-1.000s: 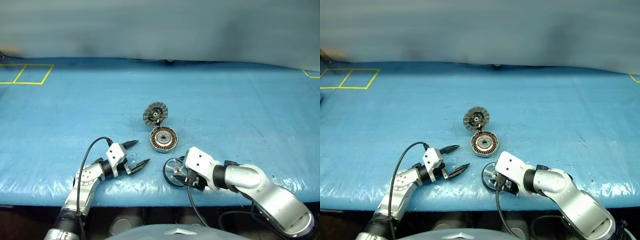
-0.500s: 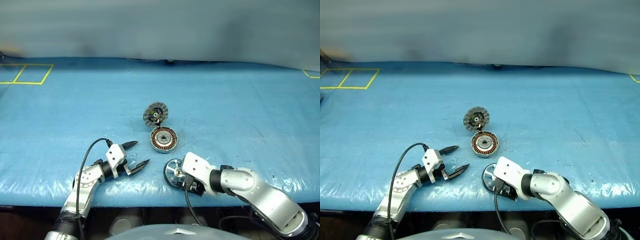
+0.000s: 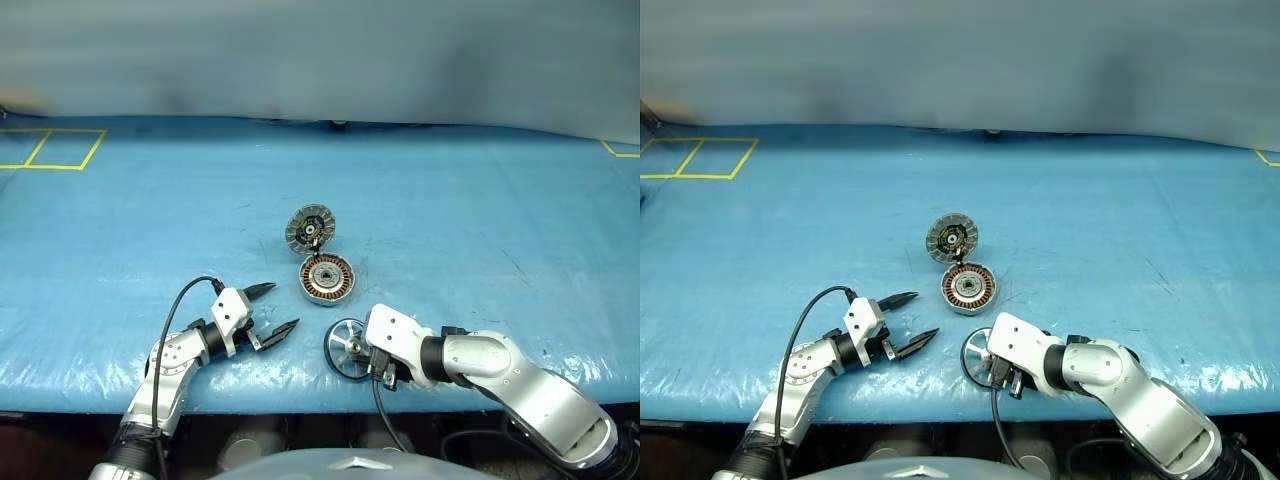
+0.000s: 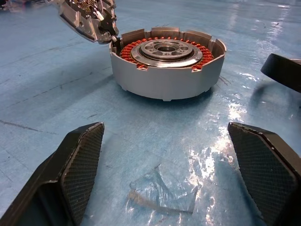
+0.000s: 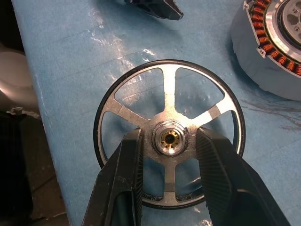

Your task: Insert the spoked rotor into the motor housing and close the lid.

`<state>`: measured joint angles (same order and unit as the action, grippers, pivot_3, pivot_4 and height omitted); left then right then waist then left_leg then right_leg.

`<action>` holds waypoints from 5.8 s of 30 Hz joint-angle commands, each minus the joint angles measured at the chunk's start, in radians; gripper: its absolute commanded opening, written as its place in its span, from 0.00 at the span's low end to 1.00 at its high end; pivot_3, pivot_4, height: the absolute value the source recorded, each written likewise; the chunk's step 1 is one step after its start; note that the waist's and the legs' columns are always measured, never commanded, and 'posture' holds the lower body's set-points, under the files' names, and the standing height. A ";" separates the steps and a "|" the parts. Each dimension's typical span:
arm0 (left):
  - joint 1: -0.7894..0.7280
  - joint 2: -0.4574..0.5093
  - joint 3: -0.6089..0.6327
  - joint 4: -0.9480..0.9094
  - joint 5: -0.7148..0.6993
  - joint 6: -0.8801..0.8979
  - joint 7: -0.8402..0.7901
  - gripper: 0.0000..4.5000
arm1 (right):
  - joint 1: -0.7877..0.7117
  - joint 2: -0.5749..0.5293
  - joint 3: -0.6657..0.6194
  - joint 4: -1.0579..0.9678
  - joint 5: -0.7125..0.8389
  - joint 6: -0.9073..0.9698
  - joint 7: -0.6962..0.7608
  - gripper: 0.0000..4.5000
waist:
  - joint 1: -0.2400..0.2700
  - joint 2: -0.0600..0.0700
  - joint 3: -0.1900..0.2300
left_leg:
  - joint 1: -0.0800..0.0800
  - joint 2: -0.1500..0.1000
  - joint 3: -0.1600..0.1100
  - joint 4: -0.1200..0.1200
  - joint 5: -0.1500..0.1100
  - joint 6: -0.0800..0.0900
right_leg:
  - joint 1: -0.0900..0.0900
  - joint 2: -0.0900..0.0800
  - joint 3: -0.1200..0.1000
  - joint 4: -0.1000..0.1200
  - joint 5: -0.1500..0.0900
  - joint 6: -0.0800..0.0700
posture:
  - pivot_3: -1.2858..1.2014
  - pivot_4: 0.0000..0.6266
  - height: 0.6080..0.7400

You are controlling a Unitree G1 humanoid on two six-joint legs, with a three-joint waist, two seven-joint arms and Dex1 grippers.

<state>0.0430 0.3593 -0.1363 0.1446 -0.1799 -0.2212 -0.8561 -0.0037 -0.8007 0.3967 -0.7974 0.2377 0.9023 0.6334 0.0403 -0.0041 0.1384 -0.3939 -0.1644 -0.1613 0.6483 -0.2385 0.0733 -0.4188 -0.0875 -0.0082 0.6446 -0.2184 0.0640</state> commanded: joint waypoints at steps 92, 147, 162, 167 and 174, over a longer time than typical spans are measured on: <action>-0.070 -0.004 0.015 0.074 -0.048 -0.091 -0.053 1.00 | -0.270 0.402 -0.088 0.741 -0.062 -0.461 0.160 0.01 | -0.020 0.004 -0.001 | -0.001 -0.001 0.002 0.000 0.001 -0.004 | -0.003 0.001 0.004 0.001 0.002 -0.001 | 0.52 0.24 1.00; -0.406 -0.147 -0.047 0.057 -0.142 0.476 -0.056 0.01 | 0.116 0.377 -0.390 0.300 0.121 -0.452 -0.049 0.00 | -0.020 0.007 -0.003 | -0.002 0.001 0.003 0.003 0.003 -0.006 | -0.004 0.007 0.010 0.002 0.006 0.001 | 0.52 0.24 1.00; -0.266 -0.116 0.051 -0.013 -0.175 0.218 -0.078 0.01 | 0.042 0.430 -0.319 0.360 0.086 -0.515 -0.081 0.00 | -0.017 0.008 -0.004 | -0.002 0.002 0.004 0.003 0.004 -0.007 | -0.005 0.008 0.013 0.003 0.006 0.000 | 0.52 0.24 1.00; -0.198 -0.041 0.064 -0.020 -0.119 0.065 -0.110 0.01 | -0.018 0.472 -0.279 0.445 0.065 -0.542 -0.083 0.00 | -0.016 0.009 -0.004 | -0.001 0.002 0.005 0.001 0.004 -0.008 | -0.005 0.008 0.014 0.003 0.006 0.000 | 0.52 0.24 1.00; -0.115 -0.017 0.102 -0.028 -0.148 -0.003 -0.115 0.00 | -0.093 0.461 -0.203 0.510 0.017 -0.549 -0.041 0.26 | -0.015 0.009 -0.004 | -0.002 0.002 0.007 0.001 0.004 -0.007 | -0.006 0.008 0.015 0.002 0.006 0.000 | 0.52 0.24 1.00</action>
<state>-0.0757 0.3353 -0.0485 0.1545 -0.3185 -0.1910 -0.9653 -0.0794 -0.3415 0.1851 -0.2774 0.2609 0.3779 0.5817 0.0256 0.0046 0.1346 -0.3954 -0.1623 -0.1547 0.6489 -0.2350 0.0662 -0.4250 -0.0794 0.0065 0.6465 -0.2124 0.0637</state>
